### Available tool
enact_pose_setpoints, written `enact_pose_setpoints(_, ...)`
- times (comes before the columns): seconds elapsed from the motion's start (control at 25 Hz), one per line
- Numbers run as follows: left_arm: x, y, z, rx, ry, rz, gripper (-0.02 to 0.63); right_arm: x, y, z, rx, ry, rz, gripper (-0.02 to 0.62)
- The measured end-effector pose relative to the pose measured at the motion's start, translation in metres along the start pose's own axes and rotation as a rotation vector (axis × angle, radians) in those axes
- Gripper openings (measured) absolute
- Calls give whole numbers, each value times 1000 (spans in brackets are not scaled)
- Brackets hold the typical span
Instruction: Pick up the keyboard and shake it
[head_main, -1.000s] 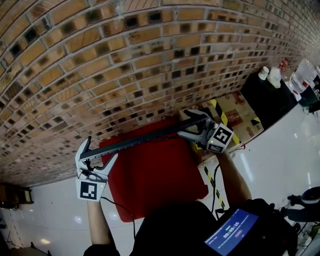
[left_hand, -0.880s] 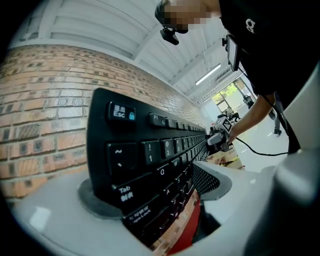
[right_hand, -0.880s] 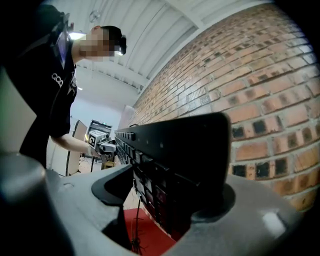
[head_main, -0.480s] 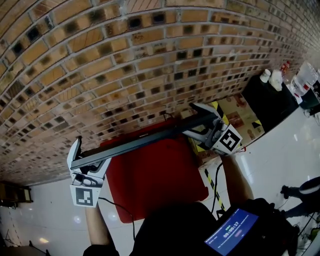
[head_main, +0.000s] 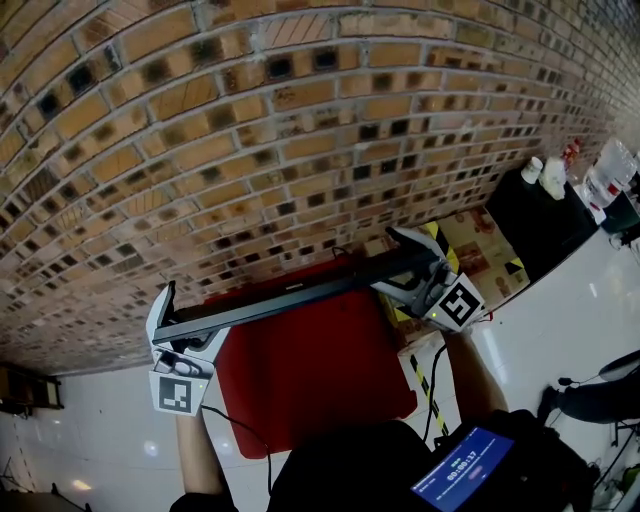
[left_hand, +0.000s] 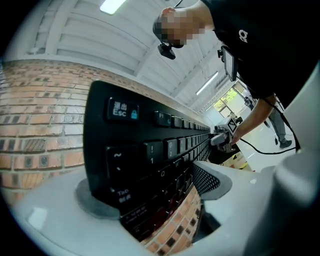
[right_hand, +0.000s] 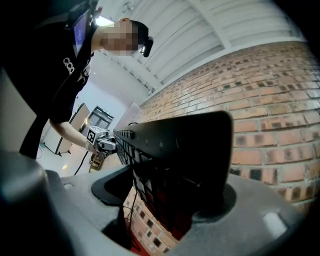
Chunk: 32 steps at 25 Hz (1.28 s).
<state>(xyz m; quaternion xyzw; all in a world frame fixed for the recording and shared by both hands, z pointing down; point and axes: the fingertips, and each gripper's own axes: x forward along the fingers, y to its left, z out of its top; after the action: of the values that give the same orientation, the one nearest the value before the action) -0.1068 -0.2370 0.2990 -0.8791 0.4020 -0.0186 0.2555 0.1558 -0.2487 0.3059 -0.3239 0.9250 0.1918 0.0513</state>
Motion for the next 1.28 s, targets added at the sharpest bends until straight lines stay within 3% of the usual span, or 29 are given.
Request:
enact_pose_setpoints(0.24, -5, -7, 17, 27, -25, -2, 448, -12, 3, 16, -29, 2, -8, 337)
enact_pose_setpoints(0.52, -16, -20, -9, -60, 19, 15, 448, -13, 14, -6, 8, 55, 23, 337)
enact_pose_setpoints(0.72, -21, -38, -35, -104, 78, -12, 448, -24, 22, -37, 81, 152, 45, 341)
enact_pose_setpoints(0.92, -28, -56, -78, -255, 196, -53, 448, -36, 40, -94, 243, 312, 58, 341)
enact_pose_setpoints(1.28, -73, -115, -182, -592, 488, -148, 445, -65, 101, -202, 633, 619, 112, 341)
